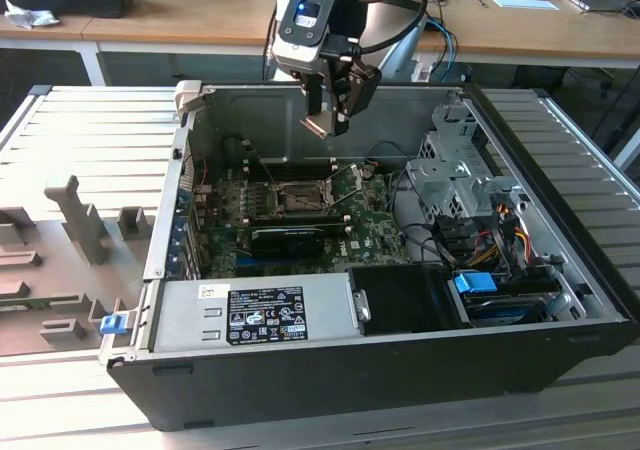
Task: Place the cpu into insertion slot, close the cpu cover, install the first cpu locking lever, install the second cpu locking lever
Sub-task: 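Place the cpu into insertion slot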
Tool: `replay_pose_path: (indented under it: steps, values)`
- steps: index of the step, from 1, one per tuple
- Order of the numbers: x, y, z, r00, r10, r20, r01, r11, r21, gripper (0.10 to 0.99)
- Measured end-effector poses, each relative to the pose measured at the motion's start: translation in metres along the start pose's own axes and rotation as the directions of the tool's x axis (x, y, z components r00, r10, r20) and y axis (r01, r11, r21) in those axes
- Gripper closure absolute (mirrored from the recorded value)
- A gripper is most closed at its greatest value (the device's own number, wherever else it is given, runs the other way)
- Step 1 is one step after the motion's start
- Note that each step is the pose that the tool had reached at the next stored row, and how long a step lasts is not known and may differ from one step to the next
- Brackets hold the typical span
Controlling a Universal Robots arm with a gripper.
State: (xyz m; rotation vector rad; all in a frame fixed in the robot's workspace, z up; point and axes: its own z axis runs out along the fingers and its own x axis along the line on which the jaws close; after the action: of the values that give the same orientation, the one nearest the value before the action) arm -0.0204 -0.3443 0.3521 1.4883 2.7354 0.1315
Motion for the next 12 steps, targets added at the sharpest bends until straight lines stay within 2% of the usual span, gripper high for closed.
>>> replay_pose_path:
  steps: [3, 7, 10, 12]
  values:
    - [0.0, -0.0001, 0.0004, 0.9995, 0.032, 0.0031, -0.032, 0.9995, -0.001, 0.557]
    - [0.0, -0.0001, 0.0012, 0.9955, 0.094, 0.0085, -0.094, 0.9955, -0.002, 0.557]
    - [0.0, -0.0003, 0.003, 0.9891, 0.147, 0.013, -0.147, 0.9892, -0.003, 0.557]
    - [-0.0001, -0.0005, 0.0055, 0.9819, 0.188, 0.0163, -0.188, 0.9821, -0.005, 0.557]
